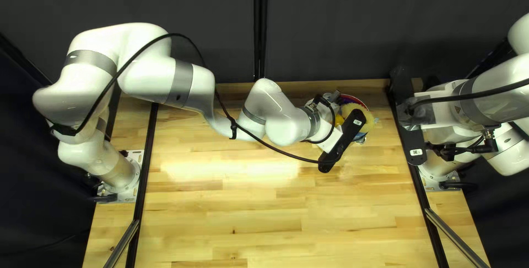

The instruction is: Pick up trash and place into trash bin

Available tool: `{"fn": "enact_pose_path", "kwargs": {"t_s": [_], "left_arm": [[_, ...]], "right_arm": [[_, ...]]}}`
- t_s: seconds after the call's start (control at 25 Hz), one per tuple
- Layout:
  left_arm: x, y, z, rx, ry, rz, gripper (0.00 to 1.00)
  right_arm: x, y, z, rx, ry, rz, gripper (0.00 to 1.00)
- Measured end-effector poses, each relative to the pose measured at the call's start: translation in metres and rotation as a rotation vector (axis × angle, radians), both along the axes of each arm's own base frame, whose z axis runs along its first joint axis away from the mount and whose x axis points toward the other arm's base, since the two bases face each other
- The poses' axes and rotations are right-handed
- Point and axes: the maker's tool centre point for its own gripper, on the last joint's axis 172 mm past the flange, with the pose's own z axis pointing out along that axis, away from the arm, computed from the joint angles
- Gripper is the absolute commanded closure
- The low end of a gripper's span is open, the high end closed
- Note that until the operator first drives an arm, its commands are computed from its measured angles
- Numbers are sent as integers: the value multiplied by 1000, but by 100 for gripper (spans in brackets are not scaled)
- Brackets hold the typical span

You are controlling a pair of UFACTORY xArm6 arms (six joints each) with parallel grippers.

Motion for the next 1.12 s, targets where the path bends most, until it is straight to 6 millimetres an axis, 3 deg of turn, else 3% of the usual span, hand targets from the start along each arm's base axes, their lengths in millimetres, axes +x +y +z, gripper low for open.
{"fn": "enact_pose_path", "kwargs": {"t_s": [1.12], "left_arm": [[-18,0,-13,-36,6,19,0]], "right_arm": [[0,0,0,0,0,0,0]]}}
